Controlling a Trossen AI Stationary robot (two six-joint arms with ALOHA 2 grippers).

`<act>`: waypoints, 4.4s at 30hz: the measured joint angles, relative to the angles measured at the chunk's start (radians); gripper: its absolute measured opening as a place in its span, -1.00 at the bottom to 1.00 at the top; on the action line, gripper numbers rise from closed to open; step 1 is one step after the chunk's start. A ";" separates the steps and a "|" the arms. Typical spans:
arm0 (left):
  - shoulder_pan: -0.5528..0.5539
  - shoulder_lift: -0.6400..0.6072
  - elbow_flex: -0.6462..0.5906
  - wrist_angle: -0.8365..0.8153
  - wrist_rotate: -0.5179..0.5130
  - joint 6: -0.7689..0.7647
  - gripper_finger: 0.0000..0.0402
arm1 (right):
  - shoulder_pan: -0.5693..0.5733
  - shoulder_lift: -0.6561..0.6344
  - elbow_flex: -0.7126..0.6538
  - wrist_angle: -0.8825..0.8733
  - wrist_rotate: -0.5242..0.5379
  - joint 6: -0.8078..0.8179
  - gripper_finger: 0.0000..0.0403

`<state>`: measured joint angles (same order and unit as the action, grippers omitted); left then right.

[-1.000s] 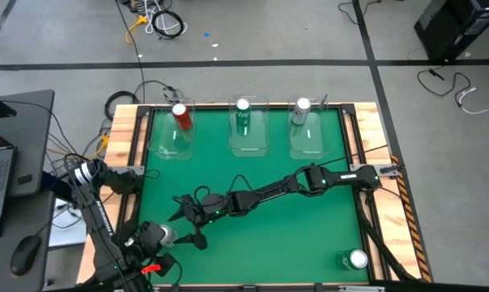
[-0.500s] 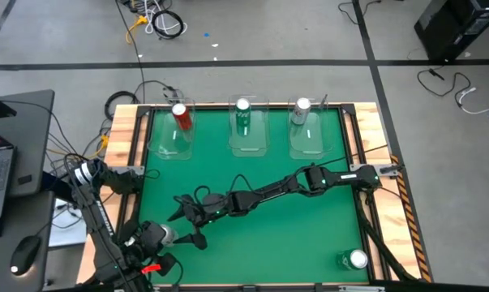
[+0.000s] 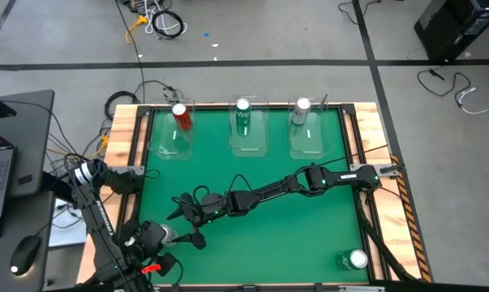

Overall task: Sort soda cans
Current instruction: Put the white soda can into the right transparent bin

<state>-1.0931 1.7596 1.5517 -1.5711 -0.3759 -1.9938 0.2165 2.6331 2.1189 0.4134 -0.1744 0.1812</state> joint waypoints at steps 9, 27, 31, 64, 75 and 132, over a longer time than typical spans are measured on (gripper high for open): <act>0.000 0.000 0.000 0.000 0.008 0.003 -1.00 | 0.000 0.000 0.000 -0.003 0.001 -0.021 0.92; 0.000 0.000 0.000 0.000 0.014 0.003 -1.00 | -0.001 0.027 0.148 -0.201 -0.029 -0.083 0.88; 0.000 0.000 -0.002 0.001 0.014 0.003 -1.00 | 0.002 0.093 0.180 -0.199 -0.032 -0.049 0.90; -0.001 -0.003 -0.101 0.048 0.021 0.003 -1.00 | -0.004 0.200 0.237 -0.033 -0.024 0.000 0.86; -0.003 -0.002 -0.116 0.079 -0.052 0.003 -1.00 | -0.003 0.200 0.237 0.022 -0.049 0.000 0.84; -0.003 -0.005 0.043 0.000 -0.491 0.236 -1.00 | -0.107 -0.119 0.235 -0.719 0.030 -0.294 0.52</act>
<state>-1.0958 1.7546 1.5951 -1.5711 -0.8667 -1.7579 0.1090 2.5146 2.3543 -0.3055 -0.1446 -0.1130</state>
